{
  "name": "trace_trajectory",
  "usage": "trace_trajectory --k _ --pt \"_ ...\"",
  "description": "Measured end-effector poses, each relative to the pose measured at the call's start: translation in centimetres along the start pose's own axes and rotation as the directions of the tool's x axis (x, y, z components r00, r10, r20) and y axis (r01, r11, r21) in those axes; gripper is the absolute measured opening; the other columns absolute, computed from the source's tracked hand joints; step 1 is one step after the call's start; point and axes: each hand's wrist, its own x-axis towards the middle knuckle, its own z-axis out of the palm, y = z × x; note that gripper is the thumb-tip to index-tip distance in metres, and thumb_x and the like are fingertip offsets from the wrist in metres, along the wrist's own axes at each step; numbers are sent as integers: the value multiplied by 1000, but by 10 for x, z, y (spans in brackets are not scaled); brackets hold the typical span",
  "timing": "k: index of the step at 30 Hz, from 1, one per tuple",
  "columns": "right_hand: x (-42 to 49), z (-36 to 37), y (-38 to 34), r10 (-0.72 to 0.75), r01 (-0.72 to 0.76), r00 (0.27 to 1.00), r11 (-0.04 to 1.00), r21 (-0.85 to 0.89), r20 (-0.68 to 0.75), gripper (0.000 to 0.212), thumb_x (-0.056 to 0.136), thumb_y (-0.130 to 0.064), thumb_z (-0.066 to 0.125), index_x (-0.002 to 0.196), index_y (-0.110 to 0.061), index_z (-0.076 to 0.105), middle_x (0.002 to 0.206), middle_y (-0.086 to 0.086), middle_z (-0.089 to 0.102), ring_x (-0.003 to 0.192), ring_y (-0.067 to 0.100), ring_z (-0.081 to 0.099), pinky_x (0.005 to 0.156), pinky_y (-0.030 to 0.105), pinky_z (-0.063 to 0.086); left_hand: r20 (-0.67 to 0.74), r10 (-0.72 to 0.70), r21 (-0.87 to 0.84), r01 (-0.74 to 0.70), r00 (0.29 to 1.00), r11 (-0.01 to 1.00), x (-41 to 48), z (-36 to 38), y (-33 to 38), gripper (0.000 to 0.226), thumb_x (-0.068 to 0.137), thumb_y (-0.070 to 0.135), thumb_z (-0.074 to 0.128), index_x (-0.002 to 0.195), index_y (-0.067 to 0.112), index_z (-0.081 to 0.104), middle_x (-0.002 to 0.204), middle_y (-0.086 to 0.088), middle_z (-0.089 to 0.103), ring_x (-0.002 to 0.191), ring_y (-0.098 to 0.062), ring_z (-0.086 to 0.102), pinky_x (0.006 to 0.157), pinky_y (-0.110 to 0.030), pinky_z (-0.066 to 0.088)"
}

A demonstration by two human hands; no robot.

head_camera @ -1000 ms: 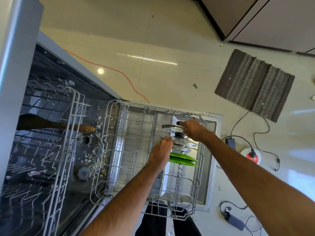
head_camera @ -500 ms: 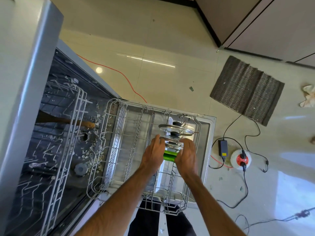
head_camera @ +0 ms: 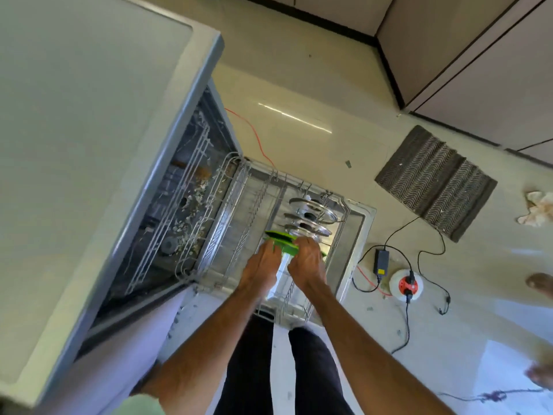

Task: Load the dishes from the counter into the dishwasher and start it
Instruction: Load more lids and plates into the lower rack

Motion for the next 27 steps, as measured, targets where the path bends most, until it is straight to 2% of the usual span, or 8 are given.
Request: trace_trajectory --k 3,5,6,9,14,20,23,27 --pt "-39 -33 -25 -72 73 996 997 -12 46 42 76 16 57 113 -3 63 122 16 61 113 30 58 89 41 55 -8 -74 -73 73 997 995 -55 -38 20 39 103 17 47 141 10 45 140 -13 49 120 -28 54 94 -37 51" --pt "-62 -52 -43 -122 125 989 992 -31 88 43 77 14 60 115 -5 65 124 15 62 115 30 59 89 42 56 -41 -128 -112 123 991 986 -93 -66 33 30 104 19 44 132 11 51 121 -14 58 97 -26 59 76 -33 51" --pt "-75 -62 -54 -130 134 986 990 -34 108 43 77 12 61 115 -7 66 124 14 63 114 30 61 87 43 57 -47 -142 -107 136 989 985 -113 -82 38 30 100 14 51 130 11 52 121 -13 58 95 -22 59 73 -30 51" --pt "-113 -83 -87 -171 189 962 980 -64 213 40 77 8 63 111 -12 70 115 8 70 105 27 67 87 43 58 -133 -177 -119 162 975 980 -183 -114 40 46 90 9 63 134 9 49 133 -11 50 120 -27 55 92 -40 52" --pt "-187 -84 -149 -386 470 823 875 -117 417 27 77 -2 62 102 -6 72 104 15 73 99 33 69 89 43 56 -235 -360 -252 302 903 920 -292 -135 22 29 97 22 50 124 13 55 126 -10 53 120 -30 54 90 -45 47" --pt "-284 -29 -229 -596 763 573 638 -102 562 21 86 -18 55 87 -5 71 92 19 72 94 38 67 76 39 48 -395 -663 -603 365 636 710 -429 -138 -29 23 87 13 62 108 12 69 113 -13 62 109 -31 58 89 -37 44" --pt "-336 4 -268 -666 843 450 537 -36 595 11 86 -15 63 86 -10 73 87 12 74 86 29 69 73 32 49 -417 -781 -705 377 465 601 -498 -120 -57 32 84 2 60 114 9 69 114 -15 61 105 -34 61 89 -40 48" --pt "-416 51 -318 -722 911 272 406 71 636 11 79 -6 61 79 -11 71 80 6 72 77 25 67 72 35 54 -377 -895 -780 440 236 445 -595 -81 -89 40 78 -5 55 111 14 68 112 -8 58 99 -30 61 83 -40 51"
